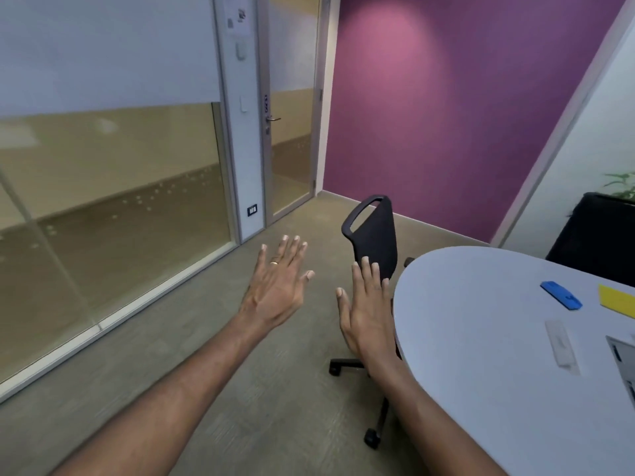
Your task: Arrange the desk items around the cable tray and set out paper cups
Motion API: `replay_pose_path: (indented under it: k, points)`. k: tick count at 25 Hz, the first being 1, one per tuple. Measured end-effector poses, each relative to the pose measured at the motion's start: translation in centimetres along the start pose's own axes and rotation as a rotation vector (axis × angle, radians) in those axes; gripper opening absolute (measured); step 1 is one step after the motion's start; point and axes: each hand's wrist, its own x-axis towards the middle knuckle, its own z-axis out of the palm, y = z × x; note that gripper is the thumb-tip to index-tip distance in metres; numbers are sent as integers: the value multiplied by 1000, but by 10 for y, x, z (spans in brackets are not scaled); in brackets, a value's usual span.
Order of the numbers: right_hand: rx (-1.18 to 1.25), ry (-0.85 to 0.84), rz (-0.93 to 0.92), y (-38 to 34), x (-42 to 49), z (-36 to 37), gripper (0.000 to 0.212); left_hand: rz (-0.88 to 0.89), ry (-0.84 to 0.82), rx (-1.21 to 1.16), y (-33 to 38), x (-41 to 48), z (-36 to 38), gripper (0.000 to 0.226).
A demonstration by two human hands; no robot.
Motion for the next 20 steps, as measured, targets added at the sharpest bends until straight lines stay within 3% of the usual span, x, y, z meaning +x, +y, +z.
replay_pose_path:
  k: [9, 14, 20]
  points:
    - [-138, -108, -135, -37, 110, 99, 64, -61, -23, -92, -126, 52, 58, 69]
    - [-111, -76, -79, -23, 218, 162, 65, -76, -32, -61, -180, 147, 102, 67]
    - [-69, -166, -24, -11, 352, 233, 71, -104, -129, -74, -213, 255, 159, 67]
